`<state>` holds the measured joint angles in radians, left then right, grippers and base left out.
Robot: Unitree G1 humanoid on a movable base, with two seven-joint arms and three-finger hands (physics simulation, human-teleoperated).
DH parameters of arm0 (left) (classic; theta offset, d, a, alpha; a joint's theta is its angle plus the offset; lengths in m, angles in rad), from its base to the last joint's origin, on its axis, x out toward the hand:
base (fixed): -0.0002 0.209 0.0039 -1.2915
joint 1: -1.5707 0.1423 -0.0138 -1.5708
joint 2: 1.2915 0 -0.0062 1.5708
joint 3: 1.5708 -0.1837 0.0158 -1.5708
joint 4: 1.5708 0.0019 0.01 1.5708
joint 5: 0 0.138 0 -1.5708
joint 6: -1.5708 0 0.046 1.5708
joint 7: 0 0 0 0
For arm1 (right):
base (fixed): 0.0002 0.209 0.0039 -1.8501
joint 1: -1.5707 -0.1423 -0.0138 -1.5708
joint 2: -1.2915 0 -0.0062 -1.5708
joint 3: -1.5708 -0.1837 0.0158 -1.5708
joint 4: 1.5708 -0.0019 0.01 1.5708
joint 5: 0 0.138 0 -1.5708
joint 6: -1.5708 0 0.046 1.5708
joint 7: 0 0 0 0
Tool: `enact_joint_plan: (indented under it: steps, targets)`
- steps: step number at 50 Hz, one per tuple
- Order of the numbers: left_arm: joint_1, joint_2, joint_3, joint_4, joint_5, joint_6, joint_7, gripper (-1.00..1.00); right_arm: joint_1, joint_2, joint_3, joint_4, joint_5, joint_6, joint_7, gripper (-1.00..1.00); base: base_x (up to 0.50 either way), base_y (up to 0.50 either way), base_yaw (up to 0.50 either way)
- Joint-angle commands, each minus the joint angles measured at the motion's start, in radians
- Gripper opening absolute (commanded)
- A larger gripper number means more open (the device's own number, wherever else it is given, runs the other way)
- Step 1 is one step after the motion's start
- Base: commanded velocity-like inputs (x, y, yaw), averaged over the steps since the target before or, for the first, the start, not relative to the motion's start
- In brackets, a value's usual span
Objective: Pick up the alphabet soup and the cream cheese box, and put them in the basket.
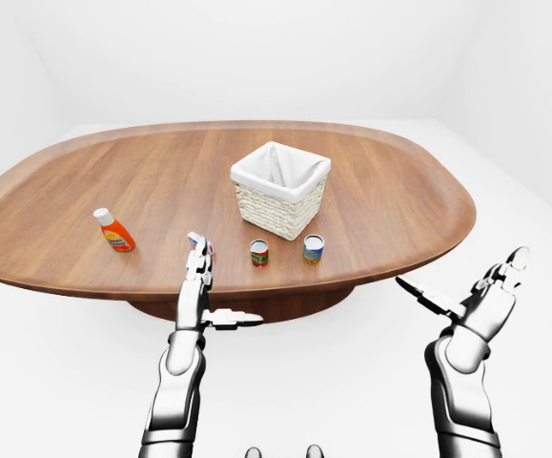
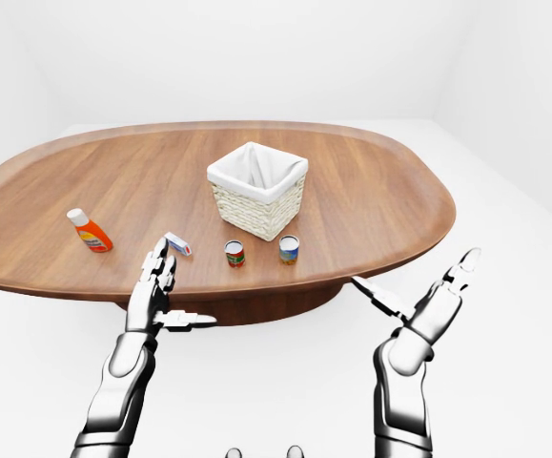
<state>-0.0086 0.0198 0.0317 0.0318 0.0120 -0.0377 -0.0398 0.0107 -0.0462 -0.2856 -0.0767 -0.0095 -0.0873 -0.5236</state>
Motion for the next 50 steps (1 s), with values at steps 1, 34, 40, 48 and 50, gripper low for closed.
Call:
enact_joint_plan:
  steps: [1, 34, 40, 48, 50]
  targets:
    - [-0.007, 0.002, 0.003, 0.022, -0.002, -0.015, -0.001, 1.0, 0.002, -0.002, -0.013, 0.002, 0.005, 0.0, 0.0, 1.0, 0.0, 0.0, 0.0]
    - [-0.002, 0.0, -0.001, 0.009, 0.003, -0.003, 0.001, 1.0, 0.002, -0.002, -0.018, 0.0, 0.003, 0.022, 0.0, 1.0, 0.0, 0.0, 0.0]
    - [-0.002, 0.0, -0.001, 0.009, 0.003, -0.003, 0.001, 1.0, 0.002, -0.002, -0.018, 0.0, 0.004, 0.022, 0.0, 1.0, 0.0, 0.0, 0.0]
    - [-0.002, 0.0, -0.001, 0.009, 0.003, -0.003, 0.001, 1.0, 0.003, -0.003, -0.017, 0.0, 0.004, 0.022, 0.0, 1.0, 0.0, 0.0, 0.0]
    - [-0.002, 0.0, -0.001, 0.009, 0.003, -0.003, 0.001, 1.0, 0.003, -0.003, -0.017, 0.0, 0.004, 0.022, 0.0, 1.0, 0.0, 0.0, 0.0]
